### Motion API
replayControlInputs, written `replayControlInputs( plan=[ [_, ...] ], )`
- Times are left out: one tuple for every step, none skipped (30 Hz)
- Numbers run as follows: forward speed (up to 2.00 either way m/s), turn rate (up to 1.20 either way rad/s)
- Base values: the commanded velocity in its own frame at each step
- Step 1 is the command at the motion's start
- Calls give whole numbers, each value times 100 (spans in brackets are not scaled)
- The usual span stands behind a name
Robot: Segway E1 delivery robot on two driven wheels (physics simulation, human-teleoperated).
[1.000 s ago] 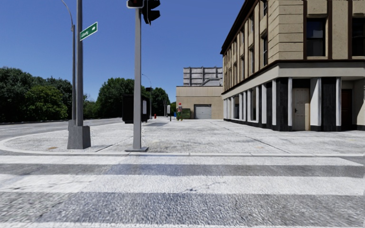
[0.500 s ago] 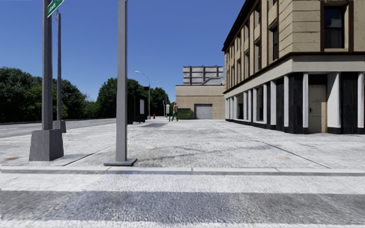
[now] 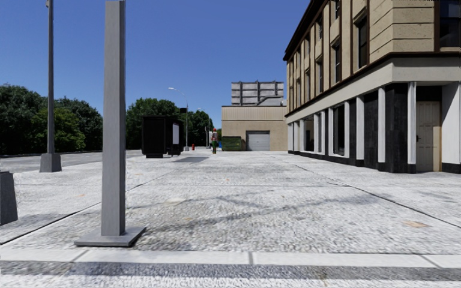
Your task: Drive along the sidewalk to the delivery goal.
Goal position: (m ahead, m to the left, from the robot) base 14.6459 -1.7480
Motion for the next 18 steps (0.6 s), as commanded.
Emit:
replayControlInputs(
  plan=[
    [200,0],
    [200,0],
    [200,0],
    [200,0],
    [200,0],
    [200,0],
    [200,0],
    [200,0],
    [200,0],
    [200,0],
    [200,0],
    [200,0],
    [200,0],
    [200,0],
    [200,0],
    [200,0],
    [200,0],
    [200,0]
  ],
)
